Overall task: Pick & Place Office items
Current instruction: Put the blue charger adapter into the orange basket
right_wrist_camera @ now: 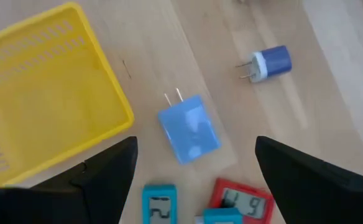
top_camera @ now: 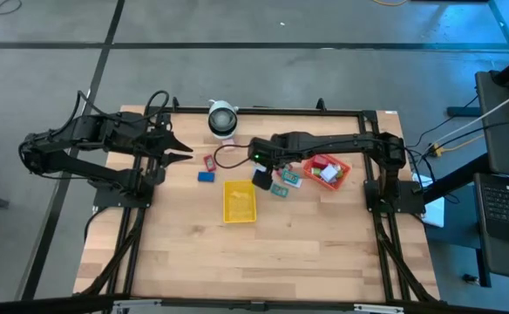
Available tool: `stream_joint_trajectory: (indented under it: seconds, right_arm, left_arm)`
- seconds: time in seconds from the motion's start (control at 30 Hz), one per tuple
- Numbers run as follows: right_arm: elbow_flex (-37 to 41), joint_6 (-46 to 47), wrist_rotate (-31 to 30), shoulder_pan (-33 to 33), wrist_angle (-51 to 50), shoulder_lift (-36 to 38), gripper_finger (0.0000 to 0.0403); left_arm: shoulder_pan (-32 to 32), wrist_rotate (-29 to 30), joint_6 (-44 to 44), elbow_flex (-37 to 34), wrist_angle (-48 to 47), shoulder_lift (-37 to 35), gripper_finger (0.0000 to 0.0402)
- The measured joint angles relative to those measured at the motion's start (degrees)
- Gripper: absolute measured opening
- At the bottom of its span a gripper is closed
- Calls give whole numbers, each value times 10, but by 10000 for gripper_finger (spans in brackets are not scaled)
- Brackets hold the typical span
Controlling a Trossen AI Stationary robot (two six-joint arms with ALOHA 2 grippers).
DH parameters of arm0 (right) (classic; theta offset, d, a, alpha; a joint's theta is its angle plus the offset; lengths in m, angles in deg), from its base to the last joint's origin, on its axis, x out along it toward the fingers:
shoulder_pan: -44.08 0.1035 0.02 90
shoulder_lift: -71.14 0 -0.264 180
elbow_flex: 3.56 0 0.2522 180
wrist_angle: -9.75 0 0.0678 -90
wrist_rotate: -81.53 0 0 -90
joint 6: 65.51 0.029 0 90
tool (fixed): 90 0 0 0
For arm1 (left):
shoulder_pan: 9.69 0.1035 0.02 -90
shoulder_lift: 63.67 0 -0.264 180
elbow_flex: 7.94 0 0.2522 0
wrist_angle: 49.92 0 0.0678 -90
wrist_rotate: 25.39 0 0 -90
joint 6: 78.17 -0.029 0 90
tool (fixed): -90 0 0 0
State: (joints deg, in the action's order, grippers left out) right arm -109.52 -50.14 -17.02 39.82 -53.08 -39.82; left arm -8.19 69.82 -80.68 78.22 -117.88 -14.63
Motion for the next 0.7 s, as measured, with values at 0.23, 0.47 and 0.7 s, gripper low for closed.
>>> stream_joint_trajectory:
  seconds: [0.23,0.47,0.7]
  right_arm:
    - [0,23,51,-20,6,0,333]
    - [0,-19,96,-33,0,0,321]
    - [0,-151,105,-20,-25,0,264]
  left_arm:
    - [0,-19,0,0,0,-2,74]
    - [0,-19,0,0,-1,-2,74]
    - [0,-19,0,0,-1,-2,74]
